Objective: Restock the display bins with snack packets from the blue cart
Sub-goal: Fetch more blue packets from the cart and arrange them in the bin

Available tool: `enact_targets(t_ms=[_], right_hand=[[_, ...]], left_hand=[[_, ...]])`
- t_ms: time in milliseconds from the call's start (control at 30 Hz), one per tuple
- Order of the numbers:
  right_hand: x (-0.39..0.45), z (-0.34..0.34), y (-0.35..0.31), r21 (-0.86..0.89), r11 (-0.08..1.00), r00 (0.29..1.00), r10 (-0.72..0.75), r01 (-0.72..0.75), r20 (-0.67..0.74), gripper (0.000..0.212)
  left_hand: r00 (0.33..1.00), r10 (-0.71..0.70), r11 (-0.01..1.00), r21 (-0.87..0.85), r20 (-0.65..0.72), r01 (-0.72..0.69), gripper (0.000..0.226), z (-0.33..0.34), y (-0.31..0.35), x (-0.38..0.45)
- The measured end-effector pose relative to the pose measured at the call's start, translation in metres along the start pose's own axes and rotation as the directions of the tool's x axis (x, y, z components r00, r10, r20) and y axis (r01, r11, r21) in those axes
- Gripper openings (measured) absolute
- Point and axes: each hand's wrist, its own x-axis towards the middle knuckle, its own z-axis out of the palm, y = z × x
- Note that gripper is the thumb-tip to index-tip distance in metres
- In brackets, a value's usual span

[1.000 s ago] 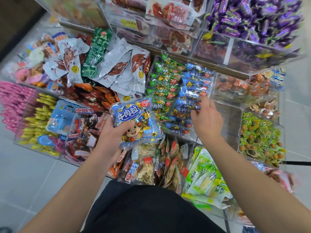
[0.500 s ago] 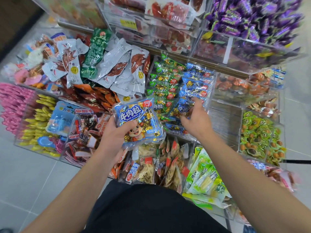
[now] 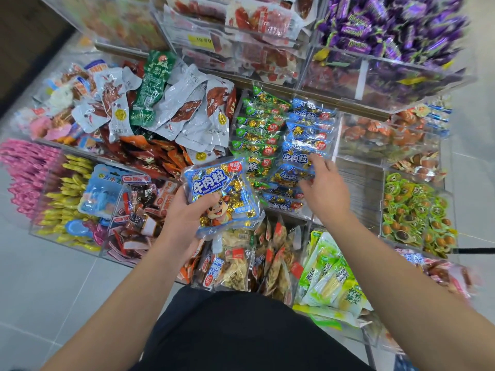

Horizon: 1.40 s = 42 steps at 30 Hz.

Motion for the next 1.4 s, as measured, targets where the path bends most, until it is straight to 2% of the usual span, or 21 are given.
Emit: enact_targets(t_ms=[67,167,267,367,433,633,867,1000,1067,1100,1167,1200,1267,1333,1400], right_hand=[[0.009,0.001,-0.003,0.015,1.0,0.994,-0.011,0.009,0.105,0.037],[0.018,-0.005,-0.011,0.075,0.997,0.998,-0.018,0.014,0.055,0.021],[0.029,-0.013,-0.02,-0.04,0.997,0.997,-0.064,0.062,-0.052,0.017],[0.035,-0.006,-0.032,-0.178,0.976,0.992,-0.123,0.128,0.04,0.019],[0.031,0.004,-0.034,-0.188,0.972,0.987,-0.127,0.143,0.094,0.02],[0.02,0.012,-0.013,-0.051,0.997,0.993,-0.047,0.053,0.111,0.029],[0.009,-0.001,-0.007,0.153,0.988,0.999,0.032,-0.034,0.019,0.048],[-0.005,-0.013,-0.008,0.274,0.957,0.994,0.109,-0.096,-0.032,0.047],[-0.013,-0.021,-0.015,0.348,0.929,0.987,0.154,-0.127,-0.052,0.04],[-0.019,-0.026,-0.021,0.409,0.901,0.986,0.166,-0.146,-0.014,0.032],[-0.03,-0.036,-0.039,0.583,0.788,0.979,0.124,-0.197,0.163,0.012],[-0.036,-0.04,-0.048,0.635,0.742,0.964,0.057,-0.216,0.261,0.014],[-0.049,-0.041,-0.064,0.639,0.742,0.911,-0.097,-0.203,0.402,0.042],[-0.057,-0.037,-0.073,0.611,0.775,0.892,-0.152,-0.16,0.427,0.054],[-0.061,-0.033,-0.076,0.629,0.762,0.924,-0.115,-0.154,0.365,0.04]], left_hand=[[1.0,-0.004,1.0,-0.001,0.006,0.004,0.032,-0.001,-0.002,-0.001],[1.0,-0.026,0.999,-0.035,0.006,0.026,0.035,-0.004,-0.003,0.0],[0.999,-0.037,0.997,-0.066,0.014,0.038,0.034,-0.007,-0.003,0.002],[0.999,-0.039,0.996,-0.08,0.0,0.039,0.036,-0.01,-0.003,0.004],[1.0,-0.029,0.996,-0.082,-0.004,0.029,0.037,-0.012,-0.001,0.005],[1.0,-0.019,0.997,-0.076,-0.014,0.018,0.034,-0.013,-0.001,0.007],[0.999,-0.048,0.998,-0.048,0.0,0.048,0.032,-0.008,-0.002,0.006],[1.0,-0.027,0.998,-0.048,0.002,0.027,0.033,-0.004,-0.003,0.002],[1.0,-0.005,0.999,-0.045,0.012,0.005,0.032,-0.003,-0.005,0.001],[1.0,0.007,0.999,-0.038,0.024,-0.006,0.032,-0.003,-0.006,0.001],[0.998,0.036,0.999,-0.01,0.052,-0.036,0.038,-0.001,-0.007,-0.001],[0.996,0.051,0.999,0.008,0.07,-0.052,0.042,0.001,-0.007,-0.002],[0.991,0.083,0.995,0.049,0.106,-0.088,0.053,0.006,-0.007,-0.003],[0.983,0.118,0.987,0.096,0.139,-0.132,0.058,0.011,-0.008,-0.004],[0.977,0.138,0.982,0.109,0.164,-0.157,0.06,0.013,-0.009,-0.003]])
